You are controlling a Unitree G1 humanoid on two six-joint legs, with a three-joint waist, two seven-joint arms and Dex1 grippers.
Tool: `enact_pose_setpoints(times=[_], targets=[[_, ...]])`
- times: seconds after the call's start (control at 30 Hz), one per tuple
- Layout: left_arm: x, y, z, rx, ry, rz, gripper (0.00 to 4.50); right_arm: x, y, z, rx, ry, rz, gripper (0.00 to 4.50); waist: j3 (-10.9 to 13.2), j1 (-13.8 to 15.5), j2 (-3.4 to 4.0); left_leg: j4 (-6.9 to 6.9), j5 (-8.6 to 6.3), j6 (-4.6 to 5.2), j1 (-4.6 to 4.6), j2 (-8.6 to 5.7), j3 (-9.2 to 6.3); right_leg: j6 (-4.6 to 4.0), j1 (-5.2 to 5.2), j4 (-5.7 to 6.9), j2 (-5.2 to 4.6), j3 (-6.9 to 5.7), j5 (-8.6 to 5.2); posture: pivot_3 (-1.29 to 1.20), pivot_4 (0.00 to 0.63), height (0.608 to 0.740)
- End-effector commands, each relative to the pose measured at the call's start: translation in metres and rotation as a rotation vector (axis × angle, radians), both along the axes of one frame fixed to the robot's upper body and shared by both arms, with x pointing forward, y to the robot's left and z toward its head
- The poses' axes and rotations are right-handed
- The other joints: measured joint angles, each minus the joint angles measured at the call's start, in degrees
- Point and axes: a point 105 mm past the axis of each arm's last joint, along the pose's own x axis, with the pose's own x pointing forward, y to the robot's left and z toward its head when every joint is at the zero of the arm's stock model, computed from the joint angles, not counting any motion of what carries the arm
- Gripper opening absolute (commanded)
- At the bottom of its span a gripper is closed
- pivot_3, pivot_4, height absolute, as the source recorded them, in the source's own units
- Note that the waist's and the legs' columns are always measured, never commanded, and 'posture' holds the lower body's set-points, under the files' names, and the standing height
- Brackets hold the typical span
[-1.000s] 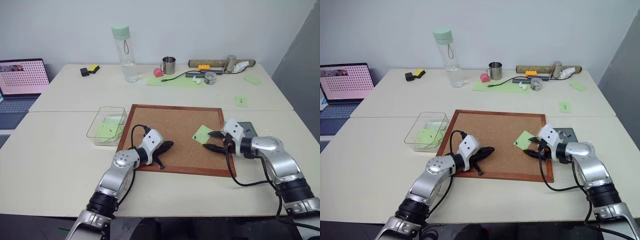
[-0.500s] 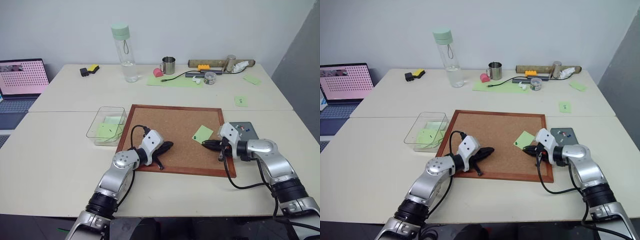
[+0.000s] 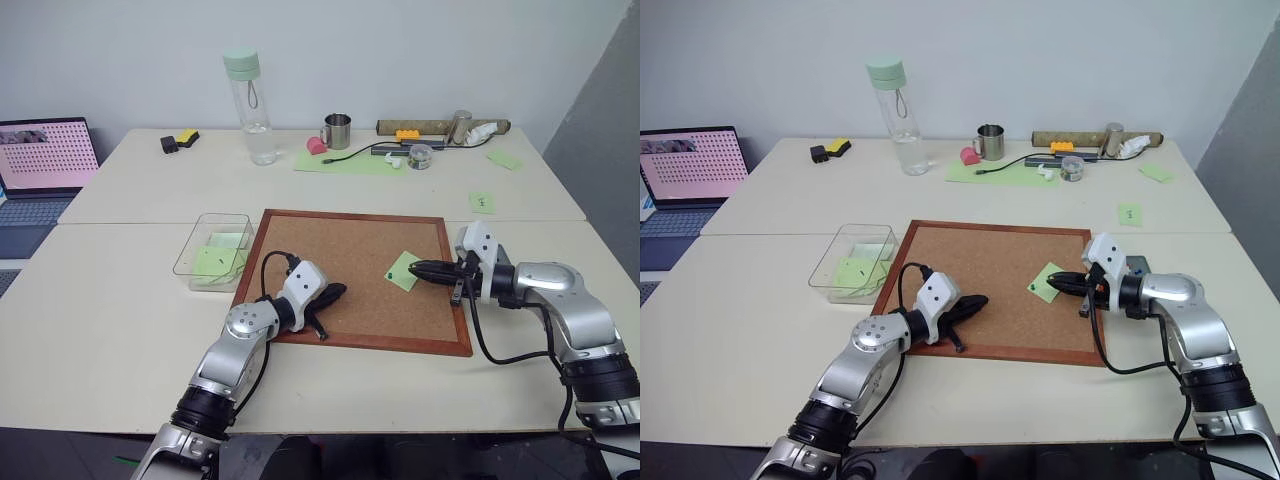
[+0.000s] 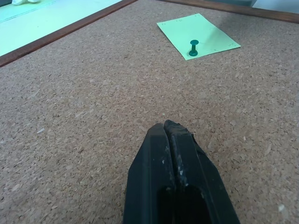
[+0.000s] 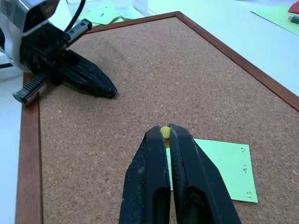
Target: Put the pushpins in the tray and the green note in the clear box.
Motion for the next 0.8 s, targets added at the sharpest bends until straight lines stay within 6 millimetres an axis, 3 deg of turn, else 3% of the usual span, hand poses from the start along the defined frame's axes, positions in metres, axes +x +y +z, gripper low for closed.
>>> enact_pose_setpoints(times=[0.03,0.2,0.33,0.37,0.57,0.7,0.8], targets=[[-0.011,0.01,-0.039,0.077,0.126,0.029,0.0,0.013,-0.034,0.022,-0.055,-0.086,-0.143,0.07,0.0,0.1,0.0,0.0,0.0,0.0,0.0,0.0,0.01,0.0,0.0,0.0,0.0,0.01,0.0,0.0,0.15,0.74],[-0.01,0.01,-0.039,0.08,0.122,0.029,0.0,0.036,-0.103,0.016,-0.176,-0.084,-0.445,0.07,0.0,0.1,0.0,0.0,0.0,0.0,0.01,0.0,0.02,0.0,0.02,0.0,-0.01,0.01,0.0,0.0,0.15,0.74],[-0.01,0.009,-0.039,0.083,0.12,0.022,0.0,0.04,-0.129,0.005,-0.234,-0.04,-0.54,0.07,0.0,0.1,0.03,-0.03,0.0,0.0,0.05,0.0,0.05,-0.01,0.04,0.01,0.0,0.03,0.0,0.0,0.15,0.74],[-0.01,0.008,-0.039,0.083,0.119,0.02,0.0,0.04,-0.13,0.002,-0.245,-0.031,-0.542,0.07,0.0,0.1,0.03,-0.03,0.0,0.0,0.05,0.0,0.06,-0.01,0.05,0.01,0.0,0.03,0.0,0.0,0.15,0.74],[-0.008,0.007,-0.038,0.083,0.112,0.019,0.0,0.039,-0.127,-0.006,-0.26,-0.006,-0.524,1.09,0.0,0.1,0.03,-0.09,-0.01,0.01,0.4,0.0,0.04,0.0,0.46,-0.09,0.0,0.0,-0.01,0.0,0.15,0.74],[-0.009,0.009,-0.039,0.082,0.115,0.025,0.0,0.041,-0.123,0.005,-0.282,-0.062,-0.511,1.85,0.0,0.1,0.04,-0.14,-0.02,0.04,0.67,-0.01,-0.05,0.05,0.84,-0.29,0.0,-0.07,-0.04,0.0,0.15,0.74],[-0.009,0.01,-0.039,0.082,0.117,0.028,0.0,0.039,-0.108,0.015,-0.301,-0.11,-0.435,2.41,0.0,0.1,0.07,-0.14,-0.02,0.04,0.67,0.0,-0.07,0.05,0.83,-0.28,0.0,-0.08,-0.04,0.0,0.15,0.74]])
